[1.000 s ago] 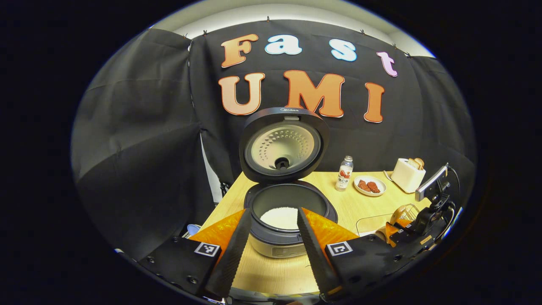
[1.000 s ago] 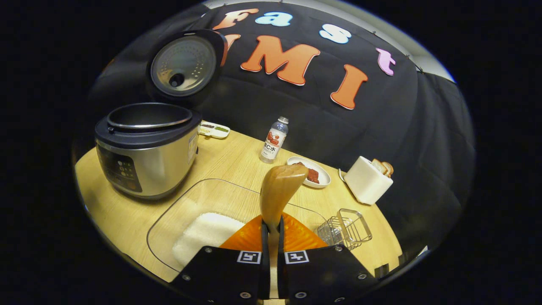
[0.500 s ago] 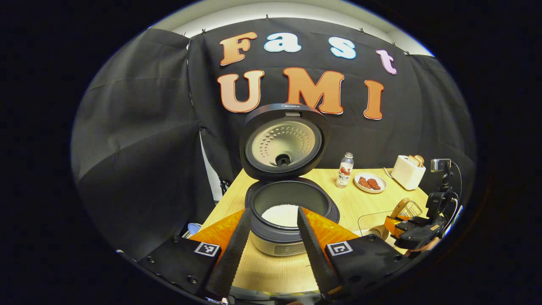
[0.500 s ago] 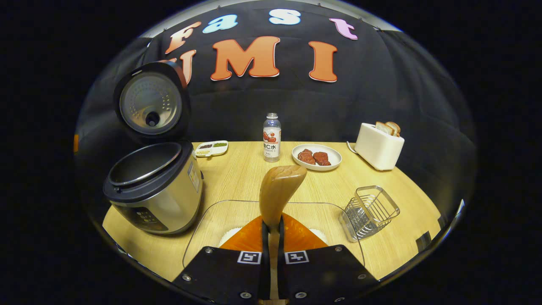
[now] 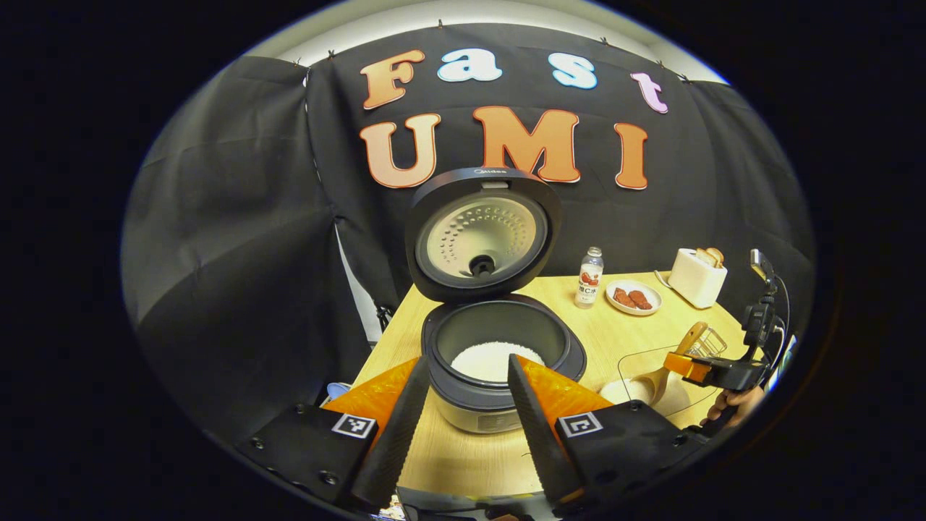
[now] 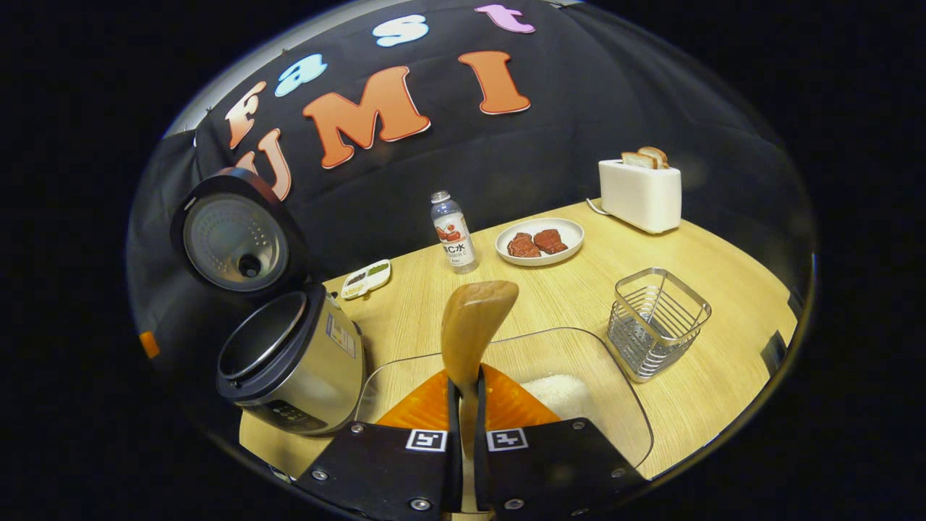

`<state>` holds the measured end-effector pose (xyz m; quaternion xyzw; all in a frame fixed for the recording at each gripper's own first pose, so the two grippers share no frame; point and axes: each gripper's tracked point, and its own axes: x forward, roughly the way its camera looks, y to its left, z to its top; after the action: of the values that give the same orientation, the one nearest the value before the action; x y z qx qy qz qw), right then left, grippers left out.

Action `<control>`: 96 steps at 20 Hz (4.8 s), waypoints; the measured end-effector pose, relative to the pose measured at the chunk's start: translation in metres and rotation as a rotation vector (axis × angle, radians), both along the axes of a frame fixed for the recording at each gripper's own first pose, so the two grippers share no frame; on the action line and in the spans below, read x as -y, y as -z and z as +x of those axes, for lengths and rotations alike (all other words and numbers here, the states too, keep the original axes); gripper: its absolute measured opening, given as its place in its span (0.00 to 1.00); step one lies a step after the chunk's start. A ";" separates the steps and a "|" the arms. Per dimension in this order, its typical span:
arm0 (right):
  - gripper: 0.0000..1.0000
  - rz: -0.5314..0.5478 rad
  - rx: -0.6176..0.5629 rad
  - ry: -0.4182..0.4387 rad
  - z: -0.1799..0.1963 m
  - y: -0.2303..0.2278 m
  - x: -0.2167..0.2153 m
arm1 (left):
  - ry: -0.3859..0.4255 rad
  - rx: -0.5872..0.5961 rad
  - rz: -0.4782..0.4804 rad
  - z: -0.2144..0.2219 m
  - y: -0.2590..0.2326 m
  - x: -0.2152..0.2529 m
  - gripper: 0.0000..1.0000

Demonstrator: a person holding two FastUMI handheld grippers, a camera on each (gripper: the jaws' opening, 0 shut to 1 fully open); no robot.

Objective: Close the left gripper, press the button to open the rice cooker; take a wooden spoon from the chopstick holder with the right hand, scoop a spoonful of rice and pour it into the rice cooker, then put the wooden spoon back into the chopstick holder.

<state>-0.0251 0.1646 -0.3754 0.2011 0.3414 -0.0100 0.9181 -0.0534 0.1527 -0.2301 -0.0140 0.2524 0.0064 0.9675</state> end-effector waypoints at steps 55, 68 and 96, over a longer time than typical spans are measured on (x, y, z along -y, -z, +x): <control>0.06 1.067 -0.003 0.116 0.072 -0.142 -0.014 | -0.124 0.298 0.067 -0.007 -0.084 -0.003 0.86; 0.06 0.957 -0.062 -0.038 0.114 -0.142 -0.114 | -0.162 0.379 0.129 -0.042 -0.085 -0.027 1.00; 0.06 0.150 0.228 -0.422 0.142 -0.159 -0.181 | -0.042 0.326 0.162 -0.035 -0.063 -0.007 1.00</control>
<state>0.1165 0.3454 -0.2165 0.1926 0.2698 0.2299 0.9150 -0.0882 0.1592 -0.1672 0.0577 0.0907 0.0446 0.9932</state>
